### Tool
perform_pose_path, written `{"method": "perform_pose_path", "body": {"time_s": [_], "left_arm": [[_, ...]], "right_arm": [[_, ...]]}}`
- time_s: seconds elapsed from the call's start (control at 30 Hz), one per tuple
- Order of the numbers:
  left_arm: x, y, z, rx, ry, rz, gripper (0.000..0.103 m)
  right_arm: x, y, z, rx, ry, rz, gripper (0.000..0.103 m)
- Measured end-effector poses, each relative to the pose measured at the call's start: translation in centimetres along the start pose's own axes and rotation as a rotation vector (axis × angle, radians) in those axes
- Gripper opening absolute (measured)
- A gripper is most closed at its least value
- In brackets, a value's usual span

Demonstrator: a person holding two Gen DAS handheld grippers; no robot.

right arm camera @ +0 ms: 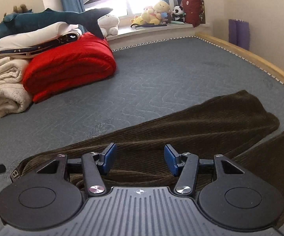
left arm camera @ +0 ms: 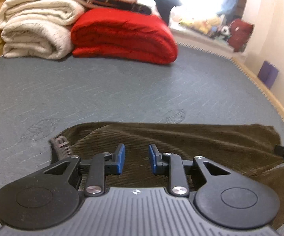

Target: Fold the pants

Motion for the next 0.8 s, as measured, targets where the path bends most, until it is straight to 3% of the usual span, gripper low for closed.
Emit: {"method": "perform_pose_path", "body": {"time_s": [0.13,0.2,0.27,0.33,0.43,0.53,0.63,0.8], "left_arm": [[1.5,2.8,-0.1,0.092,-0.041,-0.042,0.029],[3.8,4.7,0.3,0.116,-0.090,0.066,0.029],[4.3,4.3,0.5,0.074,-0.066,0.068,0.029],[4.3,3.0,0.8,0.051,-0.059,0.045,0.029],[4.5,0.9,1.9,0.041,-0.093,0.000,0.029],[5.7,-0.4,4.8,-0.056,-0.133,-0.015,0.029],[7.3,-0.8,7.4,-0.125,-0.172,0.006,0.029],[9.9,-1.0,10.5,-0.229,-0.193,0.045,0.029]], "right_arm": [[1.2,0.8,-0.3,0.053,-0.043,0.014,0.056],[0.7,0.0,-0.5,0.103,-0.106,-0.033,0.056],[0.0,-0.7,-0.3,0.114,-0.156,-0.097,0.056],[0.3,-1.0,0.1,0.107,-0.179,-0.099,0.056],[2.1,-0.6,-0.2,0.106,-0.120,-0.048,0.056],[4.6,0.6,-1.1,0.136,-0.040,0.041,0.056],[6.4,1.1,-1.5,0.194,-0.028,0.106,0.056],[7.8,1.0,-1.2,0.211,-0.041,0.130,0.056]]}}
Point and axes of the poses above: each gripper's, at about its wrist camera, not at the fingertips, and x roughly the way its jaws point, z to its left, y to its underside, the point moved 10 cm from there along x, roughly the way its jaws point, and after that the axes turned 1 degree about x, right-handed, at the moved point
